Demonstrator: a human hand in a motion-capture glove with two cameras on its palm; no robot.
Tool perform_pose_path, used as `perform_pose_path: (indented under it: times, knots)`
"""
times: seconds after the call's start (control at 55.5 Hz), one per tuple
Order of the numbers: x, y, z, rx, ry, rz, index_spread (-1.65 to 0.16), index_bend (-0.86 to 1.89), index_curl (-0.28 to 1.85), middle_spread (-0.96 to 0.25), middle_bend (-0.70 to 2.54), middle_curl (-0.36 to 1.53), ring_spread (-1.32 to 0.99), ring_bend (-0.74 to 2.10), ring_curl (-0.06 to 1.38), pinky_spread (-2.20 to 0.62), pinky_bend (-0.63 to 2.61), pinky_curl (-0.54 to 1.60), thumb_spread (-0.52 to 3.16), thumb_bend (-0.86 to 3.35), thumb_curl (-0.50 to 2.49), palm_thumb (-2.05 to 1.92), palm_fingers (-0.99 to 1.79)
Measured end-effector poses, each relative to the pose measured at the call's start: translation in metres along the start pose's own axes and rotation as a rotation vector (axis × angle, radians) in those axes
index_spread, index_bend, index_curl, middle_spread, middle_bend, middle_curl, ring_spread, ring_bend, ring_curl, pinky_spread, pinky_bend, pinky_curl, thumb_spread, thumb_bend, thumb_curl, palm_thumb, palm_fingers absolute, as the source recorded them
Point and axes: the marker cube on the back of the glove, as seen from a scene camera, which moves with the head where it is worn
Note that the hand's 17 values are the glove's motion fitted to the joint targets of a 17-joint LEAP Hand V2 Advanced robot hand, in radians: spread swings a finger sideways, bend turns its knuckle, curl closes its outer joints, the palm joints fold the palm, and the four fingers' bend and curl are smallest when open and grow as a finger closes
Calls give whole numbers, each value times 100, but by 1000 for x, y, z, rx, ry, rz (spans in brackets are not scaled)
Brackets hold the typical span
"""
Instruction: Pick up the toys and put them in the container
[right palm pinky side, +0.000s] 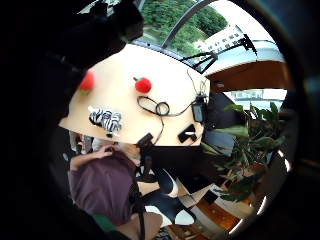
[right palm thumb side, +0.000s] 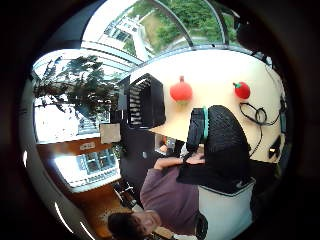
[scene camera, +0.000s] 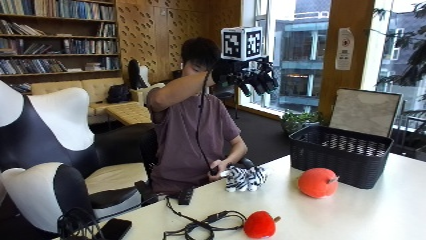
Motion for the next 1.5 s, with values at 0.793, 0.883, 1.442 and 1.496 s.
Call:
perform_pose_path:
  times: [0.793,0.883,1.442,1.496]
  knots:
    - [154,-150,280,-399,74,290,-22,5,16,6,14,20,7,55,22,5,110,38,135,7,33,14,-24]
    - [155,-152,297,-375,80,291,-23,8,16,6,13,20,7,58,23,5,112,39,135,8,35,19,-16]
    - [65,-176,173,102,77,176,-33,62,37,-24,84,54,-40,114,46,-34,91,36,79,25,75,74,106]
    - [31,-174,132,144,95,121,-34,70,42,-25,90,58,-41,117,49,-34,92,38,69,25,79,73,108]
